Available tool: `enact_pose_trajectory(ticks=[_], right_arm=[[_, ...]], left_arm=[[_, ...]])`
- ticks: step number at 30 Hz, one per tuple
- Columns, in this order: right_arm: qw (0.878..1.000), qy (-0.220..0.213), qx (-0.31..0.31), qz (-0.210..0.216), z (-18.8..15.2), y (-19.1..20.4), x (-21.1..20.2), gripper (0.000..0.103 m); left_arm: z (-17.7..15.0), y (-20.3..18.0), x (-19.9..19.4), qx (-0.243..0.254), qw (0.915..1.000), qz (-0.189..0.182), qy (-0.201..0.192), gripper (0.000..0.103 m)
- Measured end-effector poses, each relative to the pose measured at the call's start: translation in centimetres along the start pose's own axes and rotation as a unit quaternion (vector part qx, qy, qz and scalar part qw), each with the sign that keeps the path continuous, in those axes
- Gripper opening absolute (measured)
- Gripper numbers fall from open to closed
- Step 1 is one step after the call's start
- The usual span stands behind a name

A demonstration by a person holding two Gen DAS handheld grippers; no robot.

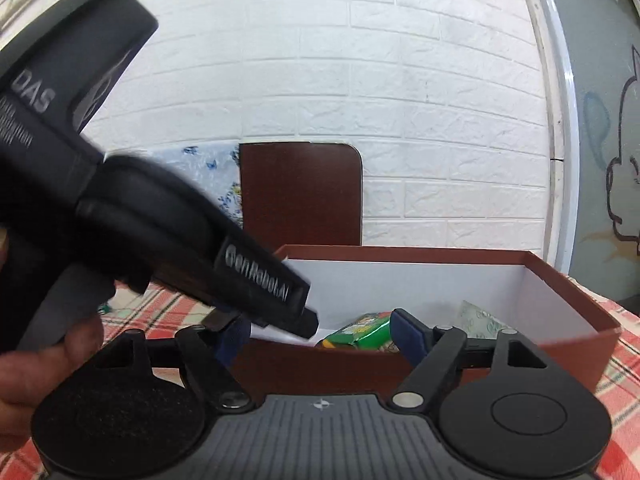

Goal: Organize objects
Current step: 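Carry the black tape roll into the brown box and release it, then move the right gripper back over the table to the green-white gum pack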

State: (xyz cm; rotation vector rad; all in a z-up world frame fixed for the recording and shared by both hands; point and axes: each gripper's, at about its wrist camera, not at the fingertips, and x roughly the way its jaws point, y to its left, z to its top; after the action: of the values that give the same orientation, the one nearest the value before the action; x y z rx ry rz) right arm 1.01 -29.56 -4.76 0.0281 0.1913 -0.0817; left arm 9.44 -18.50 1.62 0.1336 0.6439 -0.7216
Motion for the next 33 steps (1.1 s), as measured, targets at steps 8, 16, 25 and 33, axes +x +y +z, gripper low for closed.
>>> enact_pose_trajectory(ticks=[8,16,25,33], right_arm=[[0.992,0.108,0.016,0.06,-3.4,3.7,-2.6,0.076],[0.969,0.207,-0.051,0.129,-5.3,9.7,0.5,0.078],[0.962,0.21,-0.09,0.149,-4.7,14.8,5.4,0.08],[0.959,0.205,-0.11,0.161,-4.2,18.7,7.8,0.082]], left_arm=[[-3.9,2.0,-4.1,-0.009,0.9986,0.052,0.004,0.031],[-9.6,12.1,-3.9,-0.077,0.9768,0.187,0.07,0.031],[-13.0,21.0,-6.2,-0.141,0.9578,0.246,0.05,0.042],[-13.7,24.7,-6.8,-0.127,0.9556,0.265,0.026,0.043]])
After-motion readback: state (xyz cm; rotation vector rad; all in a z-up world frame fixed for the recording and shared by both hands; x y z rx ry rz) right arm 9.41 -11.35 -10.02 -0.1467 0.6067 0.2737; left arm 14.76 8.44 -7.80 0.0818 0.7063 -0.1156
